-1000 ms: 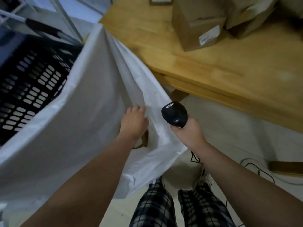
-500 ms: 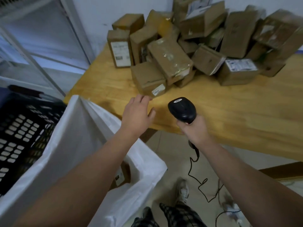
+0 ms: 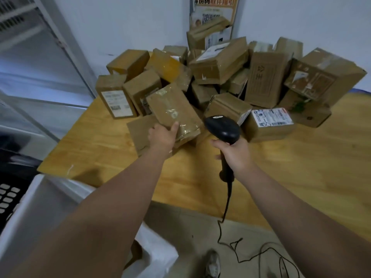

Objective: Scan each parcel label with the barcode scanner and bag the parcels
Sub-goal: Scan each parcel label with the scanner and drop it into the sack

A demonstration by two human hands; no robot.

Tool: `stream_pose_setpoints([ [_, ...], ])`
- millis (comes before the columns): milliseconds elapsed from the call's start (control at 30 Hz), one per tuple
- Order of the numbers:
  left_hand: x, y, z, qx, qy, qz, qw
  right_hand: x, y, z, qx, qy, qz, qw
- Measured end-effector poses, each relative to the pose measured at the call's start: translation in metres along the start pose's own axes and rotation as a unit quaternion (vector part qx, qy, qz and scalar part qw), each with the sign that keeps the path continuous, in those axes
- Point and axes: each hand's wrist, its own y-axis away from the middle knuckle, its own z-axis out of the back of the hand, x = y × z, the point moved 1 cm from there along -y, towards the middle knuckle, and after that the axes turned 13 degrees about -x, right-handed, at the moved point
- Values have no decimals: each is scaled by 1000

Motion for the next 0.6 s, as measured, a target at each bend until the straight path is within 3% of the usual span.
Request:
stream_pose_setpoints([
  [200, 4, -3, -8, -13, 160, 19, 987, 20, -35, -26, 99, -32, -53, 993],
  [300, 6, 2, -9, -20, 232, 8, 972, 17, -43, -37, 110, -67, -84, 988],
  [433, 8, 3, -11, -7, 203, 12, 979, 9, -46, -45, 92, -111, -124, 982],
  [600, -14, 10, 5, 75, 80, 28, 994, 7, -34, -49, 50, -182, -70, 979],
])
